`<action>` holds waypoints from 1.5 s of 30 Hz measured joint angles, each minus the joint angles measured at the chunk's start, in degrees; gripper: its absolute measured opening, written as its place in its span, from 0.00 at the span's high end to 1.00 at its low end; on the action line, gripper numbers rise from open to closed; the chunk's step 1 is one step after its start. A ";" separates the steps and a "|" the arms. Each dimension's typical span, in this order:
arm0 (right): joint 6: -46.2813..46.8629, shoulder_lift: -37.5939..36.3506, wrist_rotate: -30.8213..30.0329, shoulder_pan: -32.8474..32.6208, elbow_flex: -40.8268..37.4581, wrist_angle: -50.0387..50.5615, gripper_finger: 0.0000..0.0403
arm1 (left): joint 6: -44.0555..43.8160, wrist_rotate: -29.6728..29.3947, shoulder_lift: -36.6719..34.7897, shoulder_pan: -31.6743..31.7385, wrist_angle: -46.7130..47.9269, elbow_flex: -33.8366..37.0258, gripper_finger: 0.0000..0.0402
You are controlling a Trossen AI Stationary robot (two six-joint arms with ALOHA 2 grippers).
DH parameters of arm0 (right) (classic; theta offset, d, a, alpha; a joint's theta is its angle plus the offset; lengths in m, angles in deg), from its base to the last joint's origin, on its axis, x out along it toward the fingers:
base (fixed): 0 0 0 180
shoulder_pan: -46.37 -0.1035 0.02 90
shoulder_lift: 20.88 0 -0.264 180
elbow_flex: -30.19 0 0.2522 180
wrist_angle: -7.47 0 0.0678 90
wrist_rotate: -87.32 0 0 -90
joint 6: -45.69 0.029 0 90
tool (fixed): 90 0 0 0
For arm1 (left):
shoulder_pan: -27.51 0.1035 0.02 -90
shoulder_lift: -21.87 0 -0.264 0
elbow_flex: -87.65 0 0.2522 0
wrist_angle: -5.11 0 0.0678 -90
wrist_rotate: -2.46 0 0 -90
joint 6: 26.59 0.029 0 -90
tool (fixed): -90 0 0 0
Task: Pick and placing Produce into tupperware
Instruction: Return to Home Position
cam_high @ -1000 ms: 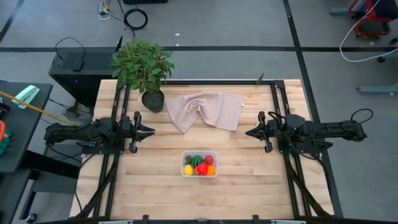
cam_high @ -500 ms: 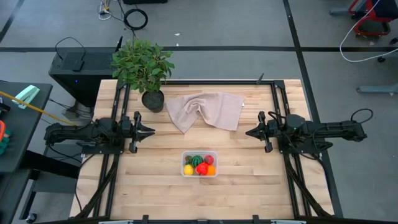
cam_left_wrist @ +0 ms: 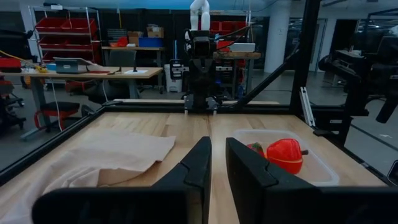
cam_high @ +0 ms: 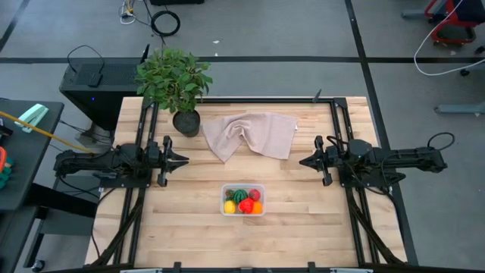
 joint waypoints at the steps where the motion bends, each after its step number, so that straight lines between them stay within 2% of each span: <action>1: 0.02 -0.01 -0.02 0.02 0.00 0.01 0.96 | 0.00 0.00 0.00 0.00 0.00 0.00 0.87; 11: 0.01 -0.01 -0.02 0.01 0.00 -0.02 0.96 | 0.01 0.00 0.00 0.00 0.00 0.00 0.84; 45: 0.01 -0.01 0.00 -0.01 0.00 0.00 0.96 | 0.03 0.00 0.00 0.00 0.00 0.00 0.87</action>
